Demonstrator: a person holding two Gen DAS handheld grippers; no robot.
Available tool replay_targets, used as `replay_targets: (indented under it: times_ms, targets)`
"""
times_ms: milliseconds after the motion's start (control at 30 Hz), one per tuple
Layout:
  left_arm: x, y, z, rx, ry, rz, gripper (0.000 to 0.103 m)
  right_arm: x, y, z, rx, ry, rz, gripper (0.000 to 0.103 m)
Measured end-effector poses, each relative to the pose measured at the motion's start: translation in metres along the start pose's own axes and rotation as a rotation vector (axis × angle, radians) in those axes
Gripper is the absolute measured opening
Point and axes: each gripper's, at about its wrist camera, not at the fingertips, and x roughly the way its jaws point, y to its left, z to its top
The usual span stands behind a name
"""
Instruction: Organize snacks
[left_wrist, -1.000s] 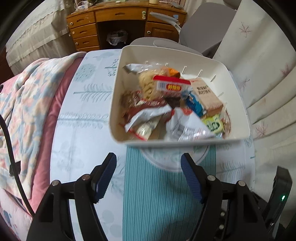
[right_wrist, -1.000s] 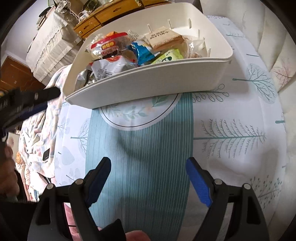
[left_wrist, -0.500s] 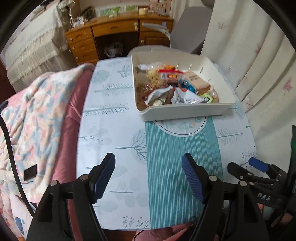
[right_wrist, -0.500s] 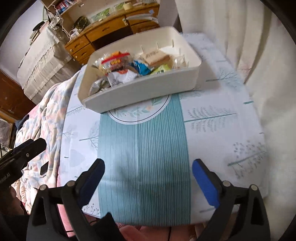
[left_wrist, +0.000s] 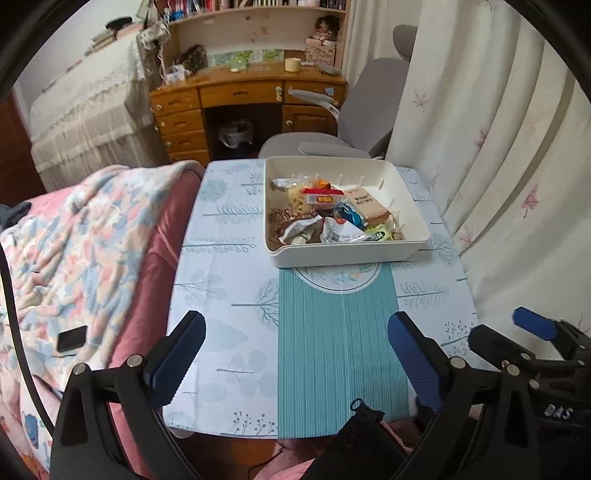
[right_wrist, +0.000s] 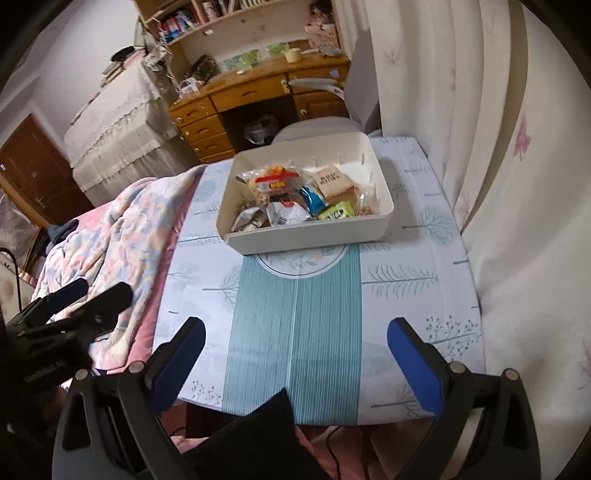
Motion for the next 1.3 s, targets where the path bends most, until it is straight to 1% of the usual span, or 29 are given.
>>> replay_targets:
  times_ms: [100,233,467,733,1300]
  targets:
    - [-0.009,-0.011,-0.001,-0.002,-0.029,0.058,0.101,-0.007,0.0,-0.005,-0.011,-0.008,-0.007,0.1]
    - [-0.015,-0.022,-0.003,-0.003,-0.058,0.099,0.101,-0.008,-0.004,-0.009,-0.01,-0.011,-0.014,0.103]
    - [-0.007,-0.034,-0.004,-0.029,-0.061,0.14,0.102,-0.014,-0.01,-0.005,-0.042,-0.067,-0.025,0.103]
    - [-0.002,-0.044,-0.002,-0.034,-0.065,0.15,0.102,-0.01,-0.017,0.0,-0.054,-0.066,-0.001,0.103]
    - [0.008,-0.05,0.004,-0.053,-0.035,0.143,0.102,0.001,-0.03,0.007,-0.05,-0.024,0.012,0.103]
